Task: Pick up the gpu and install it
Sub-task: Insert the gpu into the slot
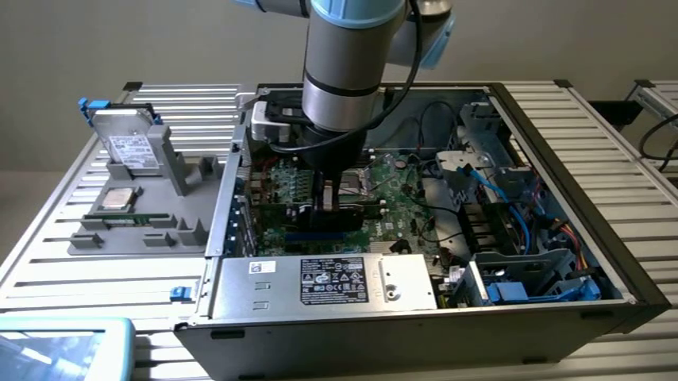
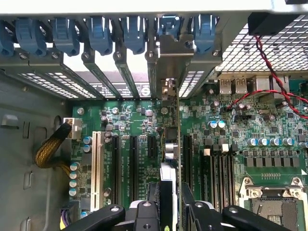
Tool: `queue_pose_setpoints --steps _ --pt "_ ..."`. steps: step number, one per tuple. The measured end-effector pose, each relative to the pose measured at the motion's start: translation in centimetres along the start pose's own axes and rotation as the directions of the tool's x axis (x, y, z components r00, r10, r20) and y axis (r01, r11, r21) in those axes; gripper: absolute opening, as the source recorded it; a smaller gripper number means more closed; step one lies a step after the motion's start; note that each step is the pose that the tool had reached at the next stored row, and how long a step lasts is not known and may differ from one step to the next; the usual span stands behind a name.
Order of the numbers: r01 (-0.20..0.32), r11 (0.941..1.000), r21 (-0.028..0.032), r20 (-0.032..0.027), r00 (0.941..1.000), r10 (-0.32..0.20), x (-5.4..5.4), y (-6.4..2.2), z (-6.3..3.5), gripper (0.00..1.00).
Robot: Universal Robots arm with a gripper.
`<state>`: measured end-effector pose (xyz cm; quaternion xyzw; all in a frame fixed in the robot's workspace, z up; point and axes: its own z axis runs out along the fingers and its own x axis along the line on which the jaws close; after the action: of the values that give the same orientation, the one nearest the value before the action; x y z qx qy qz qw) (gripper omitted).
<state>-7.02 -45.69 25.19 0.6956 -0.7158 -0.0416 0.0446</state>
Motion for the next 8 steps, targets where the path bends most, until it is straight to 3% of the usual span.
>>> queue_pose_setpoints --steps 8 --pt "0.0 1.0 0.0 -0.0003 1.0 0.0 0.0 -0.02 0.2 0.29"
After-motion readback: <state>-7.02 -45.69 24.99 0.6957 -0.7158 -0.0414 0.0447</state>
